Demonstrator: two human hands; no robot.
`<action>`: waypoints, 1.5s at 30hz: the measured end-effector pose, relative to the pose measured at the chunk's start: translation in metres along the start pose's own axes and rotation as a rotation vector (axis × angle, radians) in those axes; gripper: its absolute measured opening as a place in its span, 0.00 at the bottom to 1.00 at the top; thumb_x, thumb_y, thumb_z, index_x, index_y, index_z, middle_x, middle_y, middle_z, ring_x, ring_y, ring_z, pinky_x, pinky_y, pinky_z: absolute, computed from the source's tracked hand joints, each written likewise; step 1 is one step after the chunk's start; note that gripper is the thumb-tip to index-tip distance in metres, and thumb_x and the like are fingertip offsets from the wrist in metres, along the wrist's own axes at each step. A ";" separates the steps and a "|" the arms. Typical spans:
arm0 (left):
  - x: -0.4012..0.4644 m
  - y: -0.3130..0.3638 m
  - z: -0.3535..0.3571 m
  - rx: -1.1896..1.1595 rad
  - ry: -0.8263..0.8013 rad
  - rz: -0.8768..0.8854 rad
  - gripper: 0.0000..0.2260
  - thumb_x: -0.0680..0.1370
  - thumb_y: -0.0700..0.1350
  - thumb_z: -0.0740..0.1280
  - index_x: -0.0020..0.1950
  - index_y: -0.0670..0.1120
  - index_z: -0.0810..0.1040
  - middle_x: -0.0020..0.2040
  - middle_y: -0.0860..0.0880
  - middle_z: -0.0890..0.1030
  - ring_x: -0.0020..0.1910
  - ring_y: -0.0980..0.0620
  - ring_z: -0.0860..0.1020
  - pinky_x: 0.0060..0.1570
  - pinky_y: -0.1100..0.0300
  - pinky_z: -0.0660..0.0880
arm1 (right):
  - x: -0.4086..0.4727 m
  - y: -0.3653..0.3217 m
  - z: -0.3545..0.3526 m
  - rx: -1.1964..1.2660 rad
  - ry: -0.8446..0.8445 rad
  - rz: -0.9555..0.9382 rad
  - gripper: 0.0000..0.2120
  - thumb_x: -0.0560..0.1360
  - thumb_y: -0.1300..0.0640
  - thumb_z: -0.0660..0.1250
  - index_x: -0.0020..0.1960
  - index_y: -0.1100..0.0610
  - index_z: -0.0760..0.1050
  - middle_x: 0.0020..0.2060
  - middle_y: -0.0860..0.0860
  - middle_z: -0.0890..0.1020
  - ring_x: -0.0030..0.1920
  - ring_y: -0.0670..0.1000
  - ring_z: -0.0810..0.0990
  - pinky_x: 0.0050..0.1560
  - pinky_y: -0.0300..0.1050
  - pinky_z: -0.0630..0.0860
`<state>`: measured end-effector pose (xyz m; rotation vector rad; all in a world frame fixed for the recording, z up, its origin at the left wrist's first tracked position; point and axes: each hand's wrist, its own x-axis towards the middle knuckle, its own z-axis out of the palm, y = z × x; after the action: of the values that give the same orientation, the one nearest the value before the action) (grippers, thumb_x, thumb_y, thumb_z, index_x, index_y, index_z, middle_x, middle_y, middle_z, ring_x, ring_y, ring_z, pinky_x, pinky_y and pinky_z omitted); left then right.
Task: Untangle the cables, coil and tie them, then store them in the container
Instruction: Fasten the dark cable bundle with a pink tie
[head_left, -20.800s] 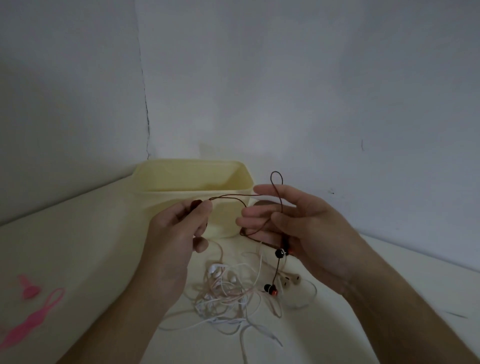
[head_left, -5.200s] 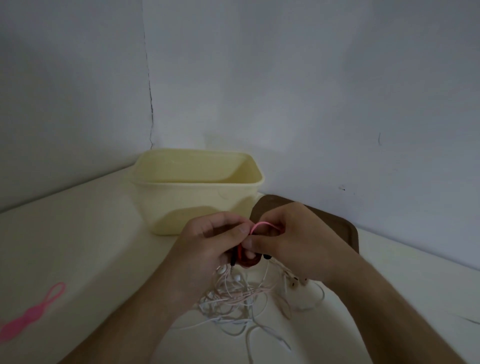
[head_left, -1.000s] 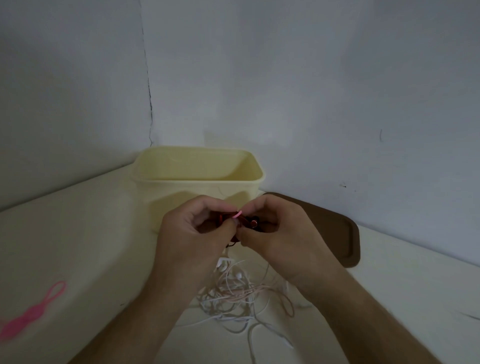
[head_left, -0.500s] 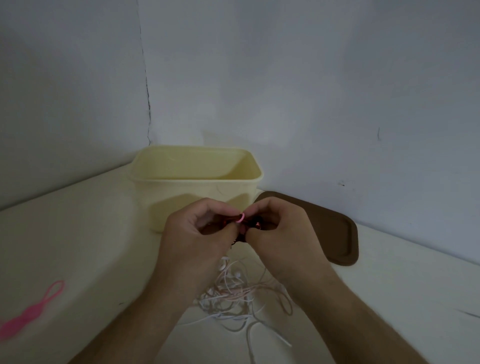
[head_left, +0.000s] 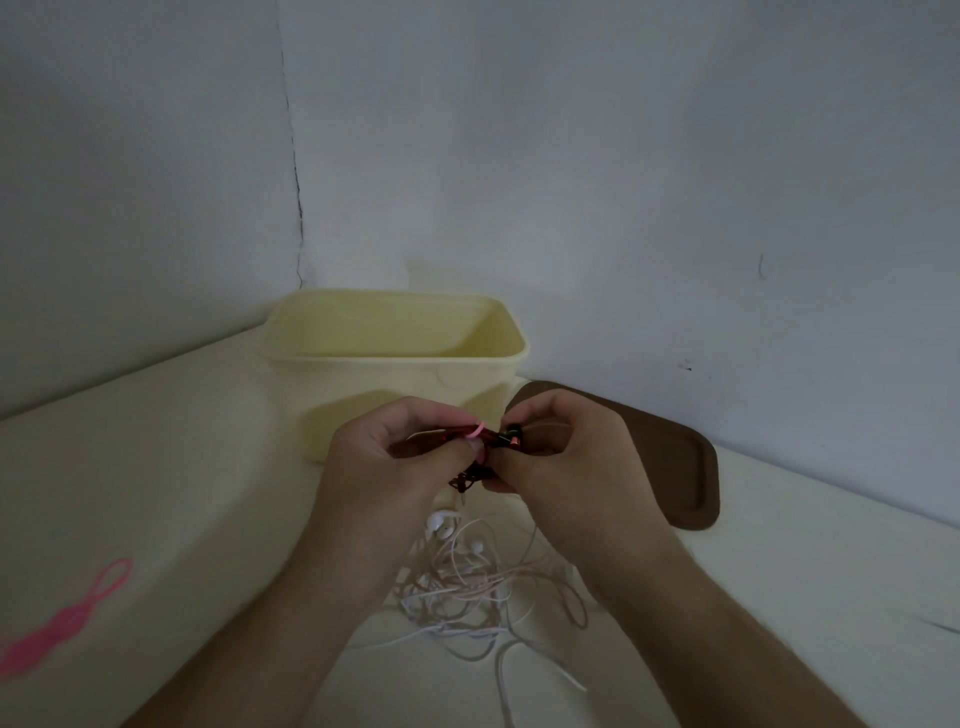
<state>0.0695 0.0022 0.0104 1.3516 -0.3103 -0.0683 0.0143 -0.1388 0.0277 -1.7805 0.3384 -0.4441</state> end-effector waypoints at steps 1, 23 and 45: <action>0.000 0.000 0.000 -0.020 0.000 -0.013 0.09 0.73 0.31 0.76 0.45 0.45 0.88 0.43 0.43 0.88 0.44 0.48 0.87 0.47 0.58 0.81 | 0.000 -0.001 -0.001 0.003 0.003 0.000 0.10 0.75 0.66 0.79 0.50 0.56 0.81 0.41 0.53 0.89 0.40 0.52 0.90 0.49 0.58 0.88; -0.006 0.001 0.005 0.033 -0.041 0.052 0.10 0.73 0.27 0.75 0.45 0.41 0.87 0.40 0.43 0.88 0.39 0.49 0.87 0.39 0.64 0.80 | -0.002 0.002 0.002 -0.239 0.016 -0.050 0.11 0.73 0.64 0.76 0.45 0.48 0.85 0.38 0.45 0.88 0.42 0.44 0.88 0.48 0.47 0.87; -0.004 -0.002 0.005 0.127 -0.038 0.061 0.12 0.75 0.28 0.73 0.45 0.46 0.86 0.42 0.47 0.88 0.43 0.47 0.88 0.47 0.52 0.83 | -0.003 -0.009 -0.005 0.054 -0.072 0.136 0.10 0.76 0.73 0.71 0.47 0.61 0.85 0.39 0.55 0.89 0.40 0.51 0.90 0.43 0.45 0.87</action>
<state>0.0645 -0.0015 0.0089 1.4672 -0.3930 -0.0235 0.0091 -0.1395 0.0371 -1.7041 0.3906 -0.2898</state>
